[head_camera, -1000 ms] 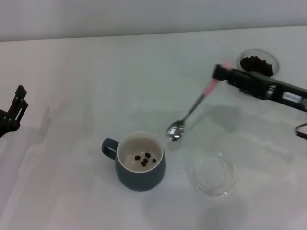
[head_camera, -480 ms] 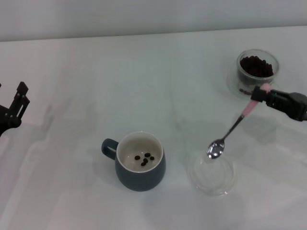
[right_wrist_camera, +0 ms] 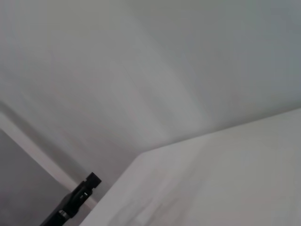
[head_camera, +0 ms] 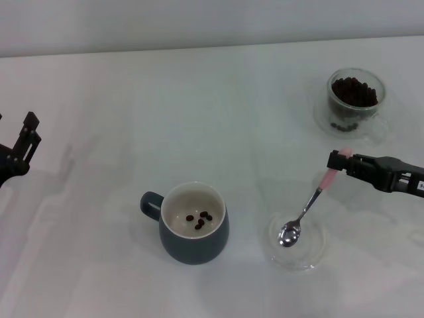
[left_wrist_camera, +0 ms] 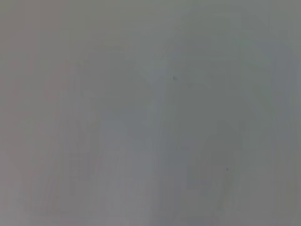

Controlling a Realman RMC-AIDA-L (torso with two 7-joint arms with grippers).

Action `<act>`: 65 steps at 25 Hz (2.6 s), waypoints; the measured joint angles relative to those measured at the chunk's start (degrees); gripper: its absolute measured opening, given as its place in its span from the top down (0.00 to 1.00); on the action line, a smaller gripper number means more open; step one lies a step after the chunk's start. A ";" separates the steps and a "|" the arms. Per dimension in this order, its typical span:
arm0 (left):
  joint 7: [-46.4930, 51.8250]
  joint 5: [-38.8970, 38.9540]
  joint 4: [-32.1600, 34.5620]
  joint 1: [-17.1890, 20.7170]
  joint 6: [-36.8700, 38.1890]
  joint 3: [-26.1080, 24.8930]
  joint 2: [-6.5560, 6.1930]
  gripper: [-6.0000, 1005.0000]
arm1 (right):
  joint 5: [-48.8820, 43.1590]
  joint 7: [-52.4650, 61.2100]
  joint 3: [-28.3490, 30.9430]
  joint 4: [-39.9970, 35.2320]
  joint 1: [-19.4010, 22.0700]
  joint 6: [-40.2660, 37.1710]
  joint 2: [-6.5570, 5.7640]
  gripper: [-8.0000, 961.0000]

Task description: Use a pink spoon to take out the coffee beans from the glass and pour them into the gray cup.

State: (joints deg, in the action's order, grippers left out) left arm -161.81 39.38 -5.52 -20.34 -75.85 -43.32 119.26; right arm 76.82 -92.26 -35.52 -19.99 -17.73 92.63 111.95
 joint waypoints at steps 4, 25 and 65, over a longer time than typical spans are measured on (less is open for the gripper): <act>0.00 0.00 0.11 0.02 0.01 -0.03 0.00 0.35 | -0.61 0.18 -0.28 0.63 -0.04 -1.42 0.27 0.84; 0.00 -0.01 0.60 -0.57 0.11 -0.44 -0.17 0.35 | -1.76 3.98 -0.28 2.99 -0.31 -5.83 0.49 0.83; 0.00 0.40 1.11 -0.65 1.41 -0.54 -0.17 0.35 | 0.57 4.00 3.85 2.90 -0.93 -8.38 -0.85 0.72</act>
State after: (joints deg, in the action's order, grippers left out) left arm -161.80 39.77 -4.42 -20.99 -74.44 -43.87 119.09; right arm 77.39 -88.26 -31.67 -17.09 -18.65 84.25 111.09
